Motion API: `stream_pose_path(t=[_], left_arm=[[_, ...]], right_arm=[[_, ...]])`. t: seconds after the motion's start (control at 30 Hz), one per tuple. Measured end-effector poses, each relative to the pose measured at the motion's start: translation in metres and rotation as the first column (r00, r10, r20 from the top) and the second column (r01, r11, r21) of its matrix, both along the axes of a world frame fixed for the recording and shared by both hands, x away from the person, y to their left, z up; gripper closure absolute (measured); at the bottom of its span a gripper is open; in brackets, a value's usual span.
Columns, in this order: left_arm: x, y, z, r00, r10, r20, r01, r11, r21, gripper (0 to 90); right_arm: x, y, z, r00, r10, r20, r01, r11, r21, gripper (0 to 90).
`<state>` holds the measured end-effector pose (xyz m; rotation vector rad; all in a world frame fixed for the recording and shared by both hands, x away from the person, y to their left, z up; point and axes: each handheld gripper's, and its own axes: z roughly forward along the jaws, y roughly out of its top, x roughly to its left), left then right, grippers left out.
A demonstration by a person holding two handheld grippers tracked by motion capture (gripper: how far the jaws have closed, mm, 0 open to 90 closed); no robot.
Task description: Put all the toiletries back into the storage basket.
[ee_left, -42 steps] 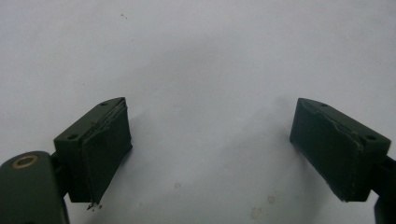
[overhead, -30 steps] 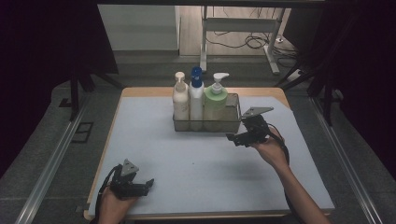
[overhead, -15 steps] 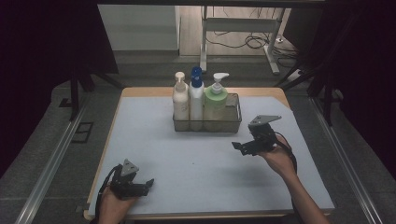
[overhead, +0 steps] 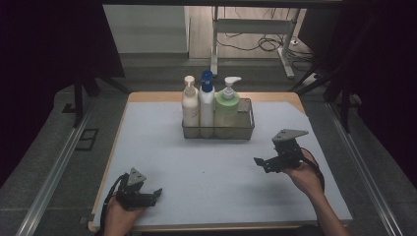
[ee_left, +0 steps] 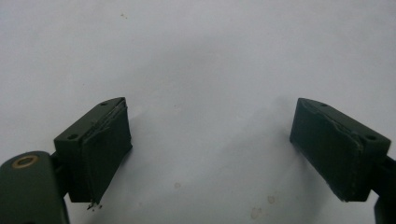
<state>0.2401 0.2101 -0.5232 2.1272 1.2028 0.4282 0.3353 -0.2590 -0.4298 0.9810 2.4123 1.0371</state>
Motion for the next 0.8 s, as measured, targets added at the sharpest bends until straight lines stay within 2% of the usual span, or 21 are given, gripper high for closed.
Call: stream_pose_path(t=[0.27, 0.57, 0.8], left_arm=[[0.000, 0.000, 0.000, 1.0000, 0.001, 0.001, -0.001, 1.0000, 0.000, 12.0], [0.000, 0.000, 0.000, 1.0000, 0.001, 0.001, -0.001, 1.0000, 0.000, 12.1], [0.000, 0.000, 0.000, 1.0000, 0.001, 0.001, -0.001, 1.0000, 0.000, 12.1]], right_arm=[[-0.013, -0.013, -0.009, 0.9999, -0.015, -0.002, 0.015, 0.9999, -0.004, 0.0], [-0.028, -0.018, -0.034, 0.9999, -0.014, -0.005, 0.014, 0.9998, -0.017, 0.0], [-0.036, -0.020, -0.056, 0.9996, -0.016, -0.024, 0.016, 0.9999, 0.005, 0.0]])
